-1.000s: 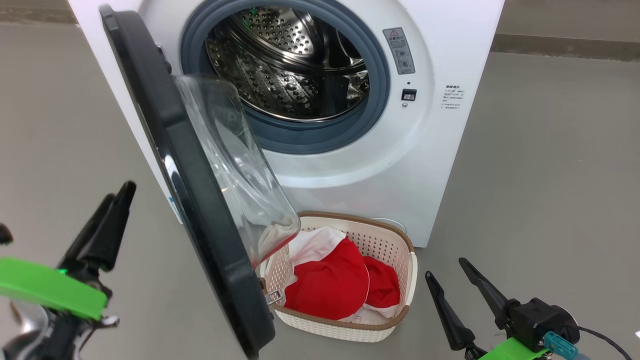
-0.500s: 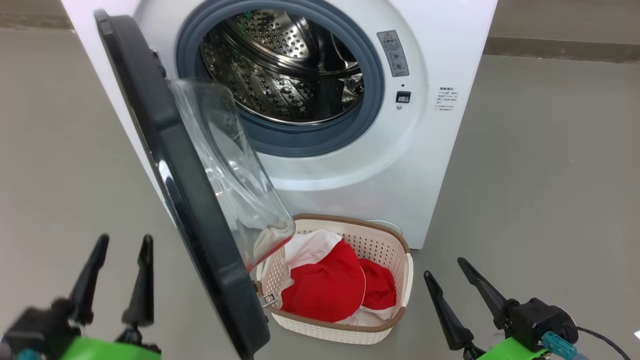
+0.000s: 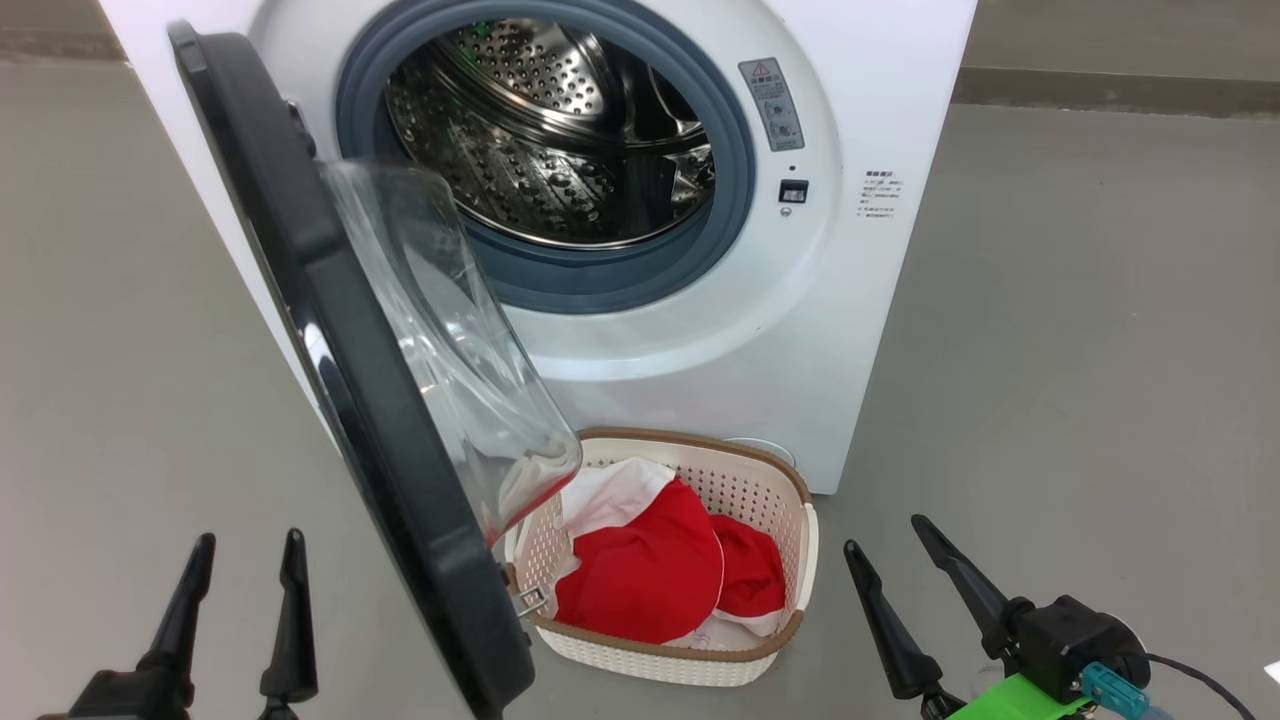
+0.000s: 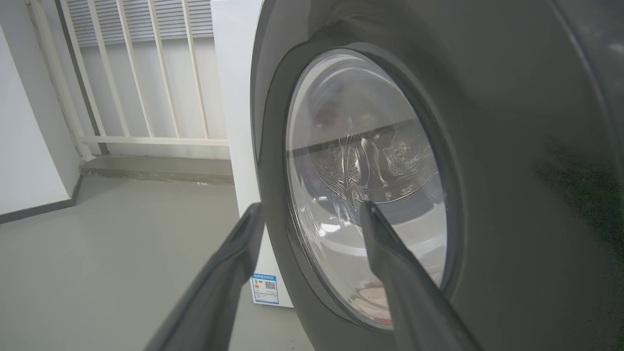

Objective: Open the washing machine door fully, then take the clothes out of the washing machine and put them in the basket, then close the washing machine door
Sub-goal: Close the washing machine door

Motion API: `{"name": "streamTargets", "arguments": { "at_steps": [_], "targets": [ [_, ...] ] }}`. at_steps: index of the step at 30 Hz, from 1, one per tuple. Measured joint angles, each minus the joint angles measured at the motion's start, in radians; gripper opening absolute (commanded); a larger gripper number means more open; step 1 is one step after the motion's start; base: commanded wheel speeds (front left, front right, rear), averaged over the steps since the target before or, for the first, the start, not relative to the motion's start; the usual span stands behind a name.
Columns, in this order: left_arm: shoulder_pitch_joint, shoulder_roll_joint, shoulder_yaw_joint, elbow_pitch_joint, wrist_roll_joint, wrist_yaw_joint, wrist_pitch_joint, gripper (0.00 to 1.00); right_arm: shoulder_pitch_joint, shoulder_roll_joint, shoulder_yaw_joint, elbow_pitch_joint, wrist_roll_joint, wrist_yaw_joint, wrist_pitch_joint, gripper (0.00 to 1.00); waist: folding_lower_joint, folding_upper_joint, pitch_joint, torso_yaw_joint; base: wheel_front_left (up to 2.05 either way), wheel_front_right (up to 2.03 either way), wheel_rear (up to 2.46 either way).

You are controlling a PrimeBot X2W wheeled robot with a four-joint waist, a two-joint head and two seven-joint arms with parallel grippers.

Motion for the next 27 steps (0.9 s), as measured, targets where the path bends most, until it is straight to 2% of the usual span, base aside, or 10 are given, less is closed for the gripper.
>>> {"name": "streamTargets", "arguments": {
  "at_steps": [7, 27],
  "targets": [
    [0.000, -0.026, 0.021, 0.016, 0.034, -0.008, 0.000, 1.00, 0.000, 0.001, -0.001, 0.003, 0.000, 0.000, 0.000, 1.00, 0.0000, 0.0000, -0.002, -0.003, 0.00, 0.00, 0.00],
    [0.001, -0.054, 0.059, 0.054, 0.078, -0.038, 0.000, 1.00, 0.000, 0.002, -0.003, 0.003, 0.000, 0.000, 0.000, 1.00, 0.0000, 0.0000, -0.008, -0.003, 0.00, 0.00, 0.00]
  ]
}}
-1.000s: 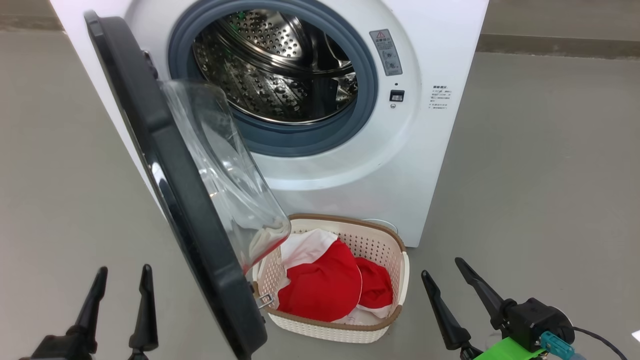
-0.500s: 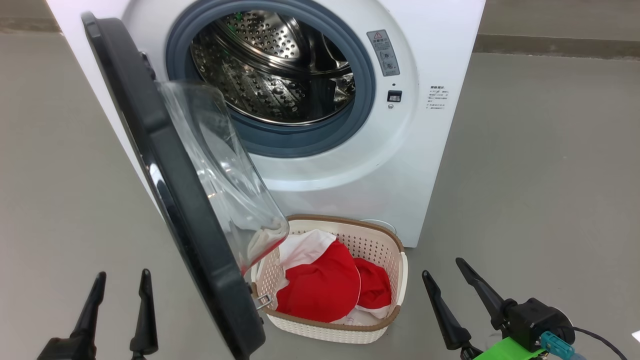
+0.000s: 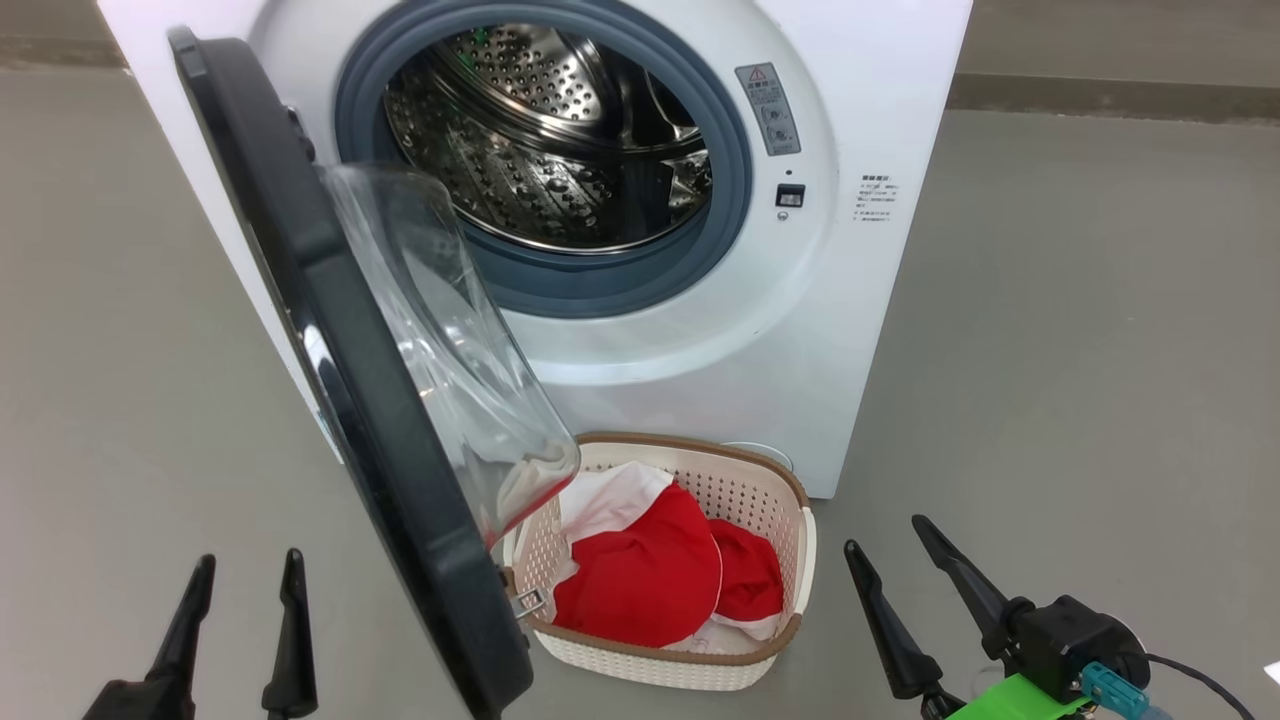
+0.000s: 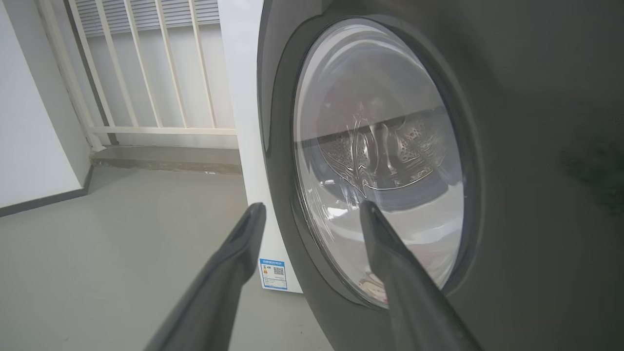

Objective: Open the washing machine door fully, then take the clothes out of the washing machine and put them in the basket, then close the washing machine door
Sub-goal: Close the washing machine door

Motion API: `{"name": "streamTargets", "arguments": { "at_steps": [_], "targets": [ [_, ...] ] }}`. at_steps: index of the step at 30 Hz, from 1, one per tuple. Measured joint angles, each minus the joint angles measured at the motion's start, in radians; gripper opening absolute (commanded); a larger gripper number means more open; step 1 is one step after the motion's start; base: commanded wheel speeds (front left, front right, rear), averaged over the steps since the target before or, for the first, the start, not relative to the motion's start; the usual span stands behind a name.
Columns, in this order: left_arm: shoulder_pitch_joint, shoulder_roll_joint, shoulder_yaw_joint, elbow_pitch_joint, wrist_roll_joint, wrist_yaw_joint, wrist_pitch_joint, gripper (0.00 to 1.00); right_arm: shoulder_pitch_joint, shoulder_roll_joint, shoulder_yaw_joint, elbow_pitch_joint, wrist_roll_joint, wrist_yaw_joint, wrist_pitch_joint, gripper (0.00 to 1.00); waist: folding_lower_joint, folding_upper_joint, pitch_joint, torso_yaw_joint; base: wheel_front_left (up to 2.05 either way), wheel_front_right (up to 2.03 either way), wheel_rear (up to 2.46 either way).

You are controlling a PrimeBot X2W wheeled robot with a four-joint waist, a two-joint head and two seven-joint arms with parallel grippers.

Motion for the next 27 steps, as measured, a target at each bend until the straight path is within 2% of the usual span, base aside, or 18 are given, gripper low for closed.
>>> {"name": "streamTargets", "arguments": {
  "at_steps": [2, 3, 4, 5, 6, 8, 11, 15, 19, 22, 23, 27],
  "targets": [
    [0.000, -0.001, 0.003, 0.007, 0.000, 0.000, 0.000, 1.00, 0.000, 0.001, 0.000, 0.000, 0.000, 0.000, 0.000, 1.00, 0.0000, 0.0000, -0.003, 0.001, 0.00, 0.00, 0.00],
    [0.000, -0.001, 0.004, 0.013, 0.003, 0.000, 0.000, 0.94, 0.000, 0.001, 0.001, 0.000, 0.000, 0.000, 0.000, 1.00, 0.0000, 0.0000, -0.003, 0.001, 0.00, 0.00, 0.00],
    [0.000, -0.001, 0.003, 0.021, 0.007, 0.000, 0.000, 0.43, 0.000, 0.001, 0.001, 0.000, 0.000, 0.000, 0.000, 1.00, 0.0000, 0.0000, -0.004, 0.002, 0.00, 0.00, 0.00],
    [0.000, -0.002, 0.003, 0.028, 0.007, 0.000, 0.000, 0.04, 0.000, 0.001, 0.001, 0.000, 0.000, 0.000, 0.000, 1.00, 0.0000, 0.0000, -0.005, 0.003, 0.00, 0.00, 0.00],
    [0.000, -0.002, 0.003, 0.034, 0.006, 0.000, 0.000, 0.00, 0.000, 0.001, 0.001, 0.000, 0.000, 0.000, 0.000, 1.00, 0.0000, 0.0000, -0.006, 0.003, 0.00, 0.00, 0.00],
    [0.000, -0.003, 0.005, 0.037, -0.001, -0.001, 0.000, 0.00, 0.000, 0.001, 0.001, 0.000, 0.000, 0.000, 0.000, 1.00, 0.0000, 0.0000, -0.008, 0.005, 0.00, 0.00, 0.00],
    [-0.012, -0.006, 0.019, 0.042, -0.079, -0.007, 0.000, 0.00, 0.000, 0.001, 0.001, 0.000, 0.000, 0.000, 0.000, 1.00, 0.0000, 0.0000, -0.009, 0.008, 0.00, 0.00, 0.00],
    [-0.054, -0.009, 0.022, 0.057, -0.301, -0.016, 0.012, 0.00, 0.000, 0.001, 0.002, 0.000, 0.000, 0.000, 0.000, 1.00, 0.0000, 0.0000, -0.012, 0.010, 0.00, 0.00, 0.00],
    [-0.109, -0.011, 0.021, 0.019, -0.585, -0.014, 0.095, 0.00, 0.001, 0.002, 0.003, 0.000, 0.000, 0.000, 0.000, 1.00, 0.0000, 0.0000, -0.014, 0.008, 0.00, 0.00, 0.00],
    [-0.141, -0.012, 0.026, -0.034, -0.833, 0.025, 0.174, 0.00, 0.001, 0.003, 0.005, 0.000, 0.000, 0.000, 0.000, 1.00, 0.0000, 0.0000, -0.013, 0.003, 0.00, 0.00, 0.00],
    [-0.141, -0.012, 0.026, -0.034, -0.833, 0.025, 0.174, 0.00, 0.001, 0.003, 0.005, 0.000, 0.000, 0.000, 0.000, 1.00, 0.0000, 0.0000, -0.013, 0.003, 0.00, 0.00, 0.00],
    [-0.171, -0.012, 0.033, -0.109, -1.113, 0.128, 0.308, 0.00, 0.001, 0.004, 0.005, 0.000, 0.000, 0.000, 0.000, 1.00, 0.0000, 0.0000, -0.008, -0.004, 0.00, 0.00, 0.00]
  ]
}}
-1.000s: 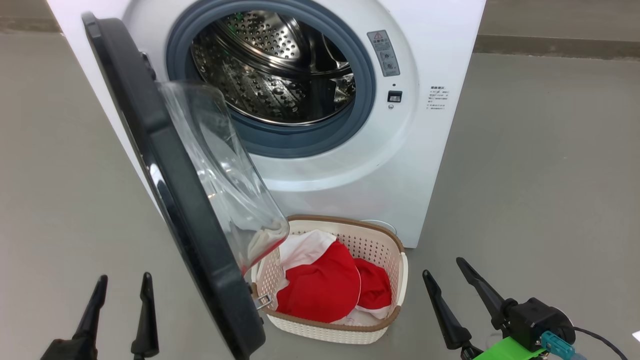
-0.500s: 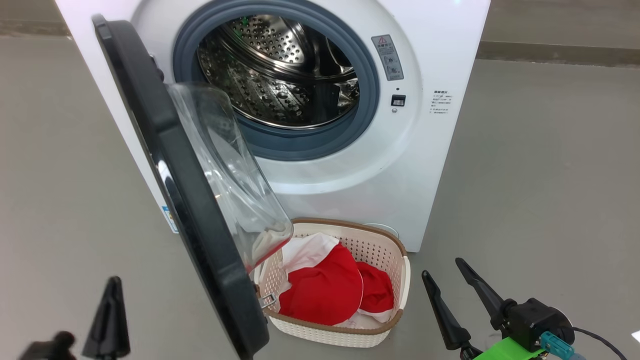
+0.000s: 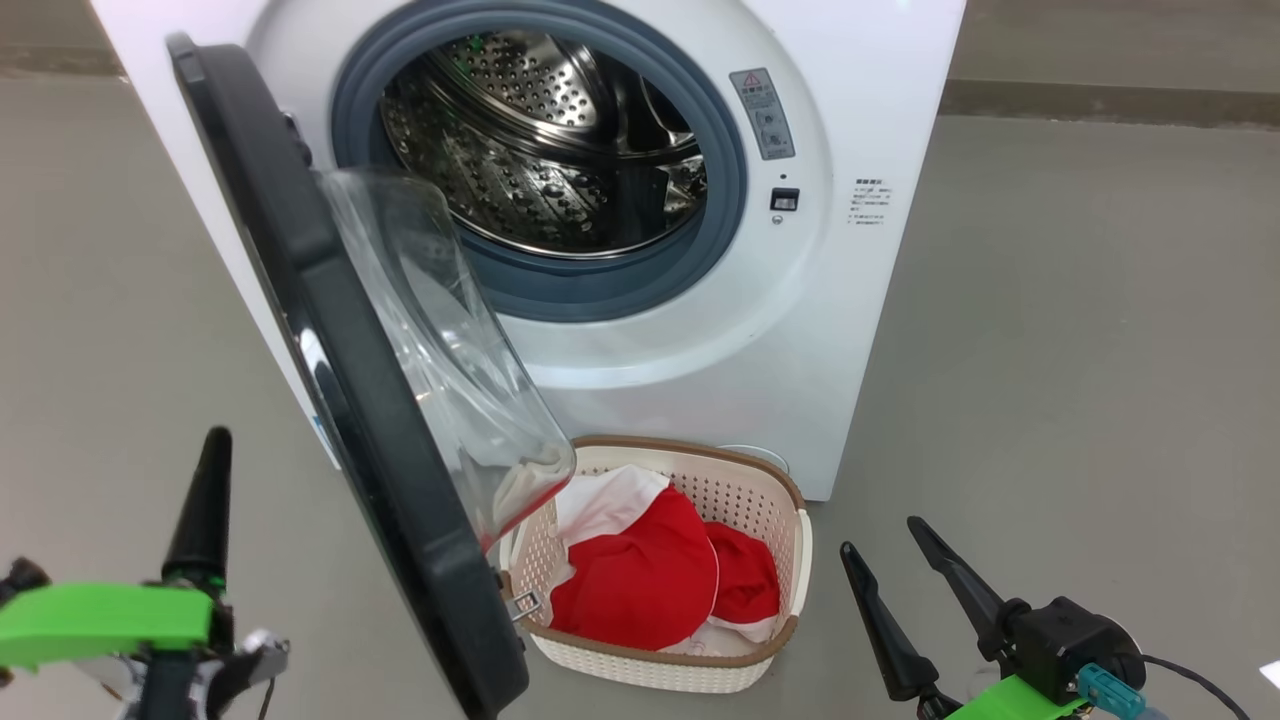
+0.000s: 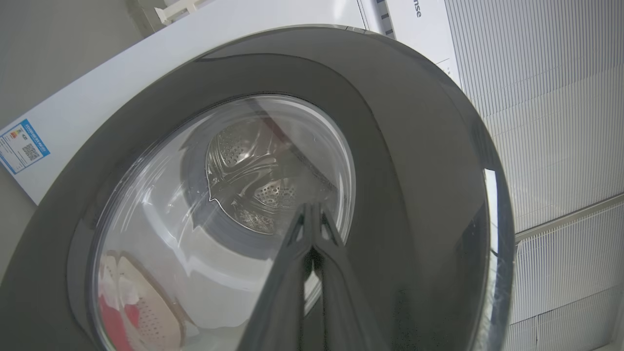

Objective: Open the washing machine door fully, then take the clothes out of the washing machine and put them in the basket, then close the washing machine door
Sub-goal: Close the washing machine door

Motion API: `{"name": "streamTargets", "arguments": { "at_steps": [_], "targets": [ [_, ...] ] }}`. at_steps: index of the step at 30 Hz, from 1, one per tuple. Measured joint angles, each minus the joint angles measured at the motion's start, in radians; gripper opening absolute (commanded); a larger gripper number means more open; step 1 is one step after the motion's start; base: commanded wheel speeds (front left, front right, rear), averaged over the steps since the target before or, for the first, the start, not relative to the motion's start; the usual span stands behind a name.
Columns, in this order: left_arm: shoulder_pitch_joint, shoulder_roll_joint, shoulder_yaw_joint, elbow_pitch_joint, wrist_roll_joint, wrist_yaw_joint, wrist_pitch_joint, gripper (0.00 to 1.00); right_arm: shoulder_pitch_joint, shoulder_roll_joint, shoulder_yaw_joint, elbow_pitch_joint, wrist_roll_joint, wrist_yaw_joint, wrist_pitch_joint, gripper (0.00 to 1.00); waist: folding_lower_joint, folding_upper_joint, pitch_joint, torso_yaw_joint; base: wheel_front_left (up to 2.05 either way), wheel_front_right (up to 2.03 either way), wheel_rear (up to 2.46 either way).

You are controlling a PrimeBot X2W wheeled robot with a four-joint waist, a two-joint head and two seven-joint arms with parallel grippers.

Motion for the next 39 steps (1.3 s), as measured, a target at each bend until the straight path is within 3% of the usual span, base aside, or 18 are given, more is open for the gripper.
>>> {"name": "streamTargets", "arguments": {
  "at_steps": [5, 12, 25, 39],
  "targets": [
    [-0.006, -0.003, 0.016, -0.111, -0.187, 0.119, 0.121, 0.00, 0.000, 0.000, -0.003, 0.000, 0.000, 0.000, 0.000, 1.00, 0.0000, 0.0000, 0.009, -0.010, 0.00, 0.00, 0.00],
    [-0.005, -0.003, -0.007, -0.224, -0.315, 0.191, 0.188, 0.00, -0.001, 0.001, 0.000, 0.000, 0.000, 0.000, 0.000, 1.00, 0.0000, 0.0000, 0.022, -0.035, 0.00, 0.00, 0.00],
    [0.010, 0.001, -0.077, -0.325, -0.350, 0.201, 0.183, 0.00, -0.007, 0.001, -0.004, -0.001, -0.001, 0.000, 0.000, 1.00, 0.0000, 0.0000, 0.060, -0.132, 0.00, 0.00, 0.00],
    [-0.131, 0.000, -0.116, -0.230, -0.395, 0.189, 0.110, 0.00, -0.050, -0.004, -0.003, -0.009, -0.001, 0.000, 0.000, 1.00, 0.0000, 0.0000, 0.127, -0.242, 0.00, 0.00, 0.00]
  ]
}}
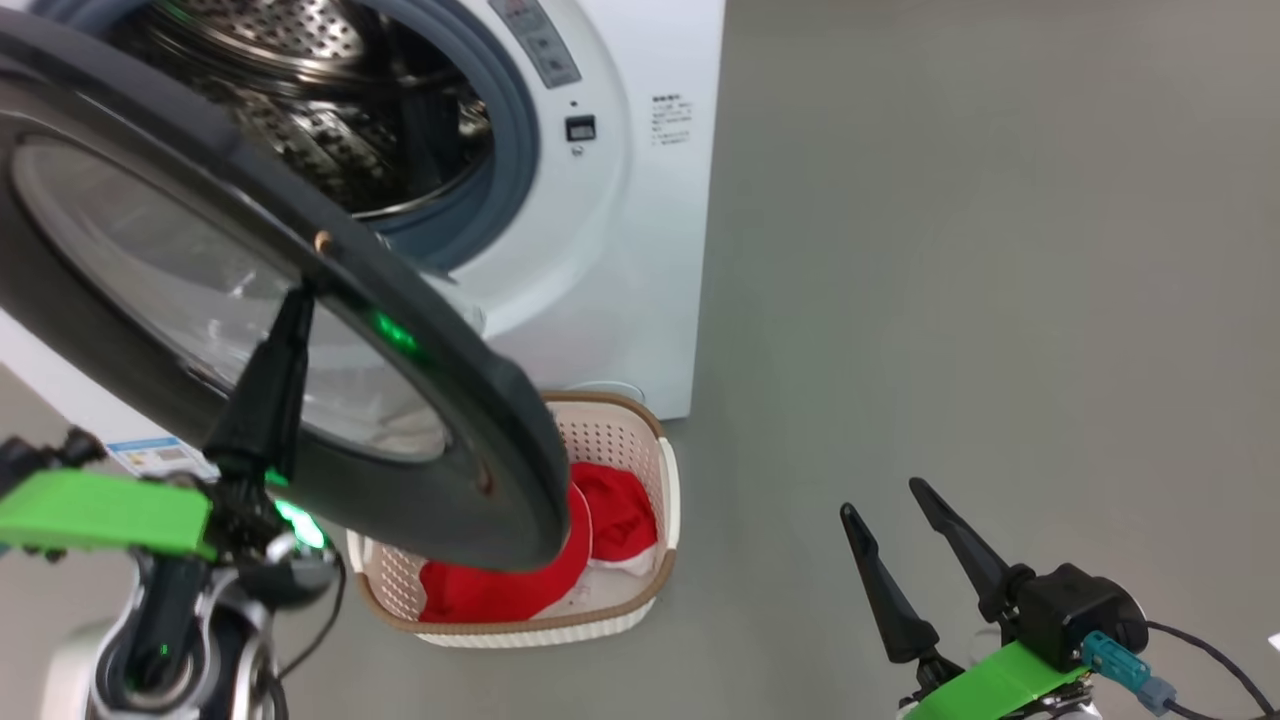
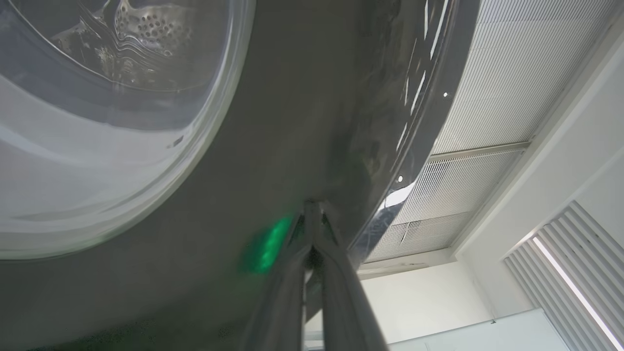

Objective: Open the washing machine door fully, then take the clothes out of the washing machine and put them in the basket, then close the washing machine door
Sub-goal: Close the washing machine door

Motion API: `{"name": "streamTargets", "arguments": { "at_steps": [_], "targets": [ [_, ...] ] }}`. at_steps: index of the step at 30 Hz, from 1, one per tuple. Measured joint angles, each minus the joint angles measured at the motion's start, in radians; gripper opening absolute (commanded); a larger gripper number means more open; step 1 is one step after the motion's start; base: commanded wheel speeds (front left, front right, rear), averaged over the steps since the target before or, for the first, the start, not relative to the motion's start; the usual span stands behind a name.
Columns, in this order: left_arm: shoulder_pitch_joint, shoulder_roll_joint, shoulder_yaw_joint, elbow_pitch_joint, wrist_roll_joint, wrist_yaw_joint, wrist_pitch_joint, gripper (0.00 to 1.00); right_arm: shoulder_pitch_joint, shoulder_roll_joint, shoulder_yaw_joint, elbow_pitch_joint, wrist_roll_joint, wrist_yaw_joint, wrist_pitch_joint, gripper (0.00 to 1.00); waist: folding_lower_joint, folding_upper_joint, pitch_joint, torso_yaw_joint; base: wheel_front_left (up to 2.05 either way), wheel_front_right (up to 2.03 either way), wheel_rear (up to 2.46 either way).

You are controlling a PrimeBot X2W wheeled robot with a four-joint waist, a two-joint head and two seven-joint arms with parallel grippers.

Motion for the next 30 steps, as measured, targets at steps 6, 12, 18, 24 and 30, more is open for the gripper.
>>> {"name": "streamTargets", "arguments": {
  "at_steps": [6, 12, 18, 24, 30],
  "targets": [
    [-0.108, -0.001, -0.001, 0.083, -0.007, -0.023, -0.044, 0.00, -0.033, 0.001, 0.002, -0.006, 0.000, 0.000, 0.000, 1.00, 0.0000, 0.0000, 0.043, -0.022, 0.00, 0.00, 0.00],
    [-0.209, -0.004, -0.002, 0.160, -0.005, -0.043, -0.084, 0.00, -0.038, 0.000, 0.004, -0.007, -0.001, 0.000, 0.000, 1.00, 0.0000, 0.0000, 0.080, -0.043, 0.00, 0.00, 0.00],
    [-0.291, -0.004, -0.004, 0.235, 0.013, -0.061, -0.101, 0.00, -0.073, 0.000, 0.008, -0.009, -0.003, 0.000, 0.000, 1.00, 0.0000, 0.0000, 0.111, -0.064, 0.00, 0.00, 0.00],
    [-0.356, 0.003, -0.005, 0.309, 0.040, -0.097, -0.109, 0.00, -0.079, -0.007, 0.010, -0.012, -0.003, 0.000, 0.000, 1.00, 0.0000, 0.0000, 0.137, -0.083, 0.00, 0.00, 0.00],
    [-0.414, 0.004, -0.009, 0.384, 0.048, -0.134, -0.119, 0.00, -0.079, -0.015, 0.011, -0.010, -0.007, 0.000, 0.000, 1.00, 0.0000, 0.0000, 0.145, -0.091, 0.00, 0.00, 0.00]
  ]
}}
